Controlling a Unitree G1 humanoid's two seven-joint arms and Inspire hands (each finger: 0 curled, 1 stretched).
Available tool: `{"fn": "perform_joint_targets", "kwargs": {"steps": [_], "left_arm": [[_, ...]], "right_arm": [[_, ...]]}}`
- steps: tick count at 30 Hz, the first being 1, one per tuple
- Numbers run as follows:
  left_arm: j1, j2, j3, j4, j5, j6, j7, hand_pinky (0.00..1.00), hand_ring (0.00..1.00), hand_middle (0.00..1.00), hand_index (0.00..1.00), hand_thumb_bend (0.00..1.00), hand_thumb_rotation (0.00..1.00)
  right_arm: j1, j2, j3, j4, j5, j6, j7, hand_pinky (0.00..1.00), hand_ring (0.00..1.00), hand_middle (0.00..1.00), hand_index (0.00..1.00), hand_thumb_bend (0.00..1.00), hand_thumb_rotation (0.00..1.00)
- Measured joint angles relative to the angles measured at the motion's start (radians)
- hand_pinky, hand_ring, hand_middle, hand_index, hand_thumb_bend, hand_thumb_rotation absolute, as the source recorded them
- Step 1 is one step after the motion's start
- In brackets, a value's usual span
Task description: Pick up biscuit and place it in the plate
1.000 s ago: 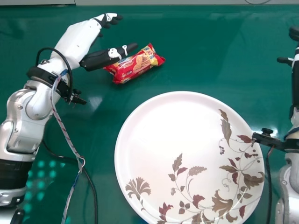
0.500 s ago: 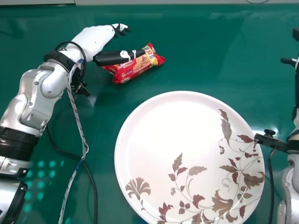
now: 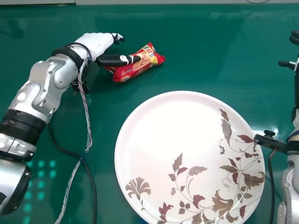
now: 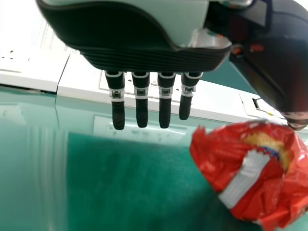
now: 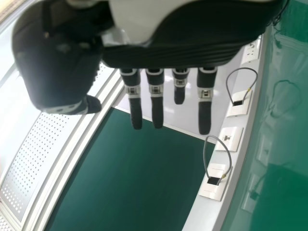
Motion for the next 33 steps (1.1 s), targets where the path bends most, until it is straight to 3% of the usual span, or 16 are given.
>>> {"fn": "perform_joint_targets", "kwargs": {"steps": [8, 21, 29, 33], "left_arm": [[-0.049, -0.004, -0.031, 0.064, 0.000, -0.006, 0.000, 0.82, 0.90, 0.90, 0.93, 1.00, 0.62], [-0.076, -0.003, -0.069, 0.078, 0.003, -0.023, -0.004, 0.81, 0.88, 0.91, 0.95, 1.00, 0.66], [-0.072, 0.002, -0.068, 0.035, -0.001, -0.025, -0.048, 0.85, 0.90, 0.92, 0.94, 1.00, 0.68], [-0.057, 0.013, -0.066, -0.028, -0.009, -0.018, -0.084, 0.82, 0.88, 0.90, 0.94, 1.00, 0.69]], "right_arm": [[0.012, 0.001, 0.002, -0.009, 0.002, 0.001, 0.000, 0.68, 0.81, 0.85, 0.82, 0.50, 0.47], [0.011, 0.001, 0.014, -0.012, -0.029, 0.011, -0.003, 0.66, 0.81, 0.84, 0.81, 0.50, 0.49], [0.004, 0.001, 0.018, -0.010, -0.029, 0.008, -0.001, 0.67, 0.81, 0.85, 0.83, 0.44, 0.42], [-0.002, 0.000, 0.018, -0.007, -0.031, -0.001, 0.000, 0.67, 0.80, 0.84, 0.82, 0.44, 0.39]]}}
